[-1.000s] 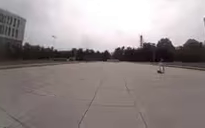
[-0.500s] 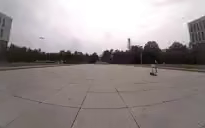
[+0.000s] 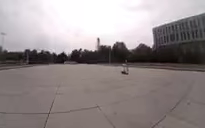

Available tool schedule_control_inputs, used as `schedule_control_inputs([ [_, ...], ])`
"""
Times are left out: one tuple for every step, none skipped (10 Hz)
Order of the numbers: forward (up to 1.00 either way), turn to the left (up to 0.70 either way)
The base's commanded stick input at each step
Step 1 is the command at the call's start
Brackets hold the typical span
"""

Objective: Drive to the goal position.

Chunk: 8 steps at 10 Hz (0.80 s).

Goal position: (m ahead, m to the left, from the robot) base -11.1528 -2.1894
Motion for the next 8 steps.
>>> schedule_control_inputs([
  [0.00,-1.00],
  [0.00,-1.00],
  [0.00,-1.00],
  [0.00,-1.00],
  [0.00,-1.00],
  [0.00,-1.00],
  [0.00,-1.00],
  [0.00,-1.00],
])
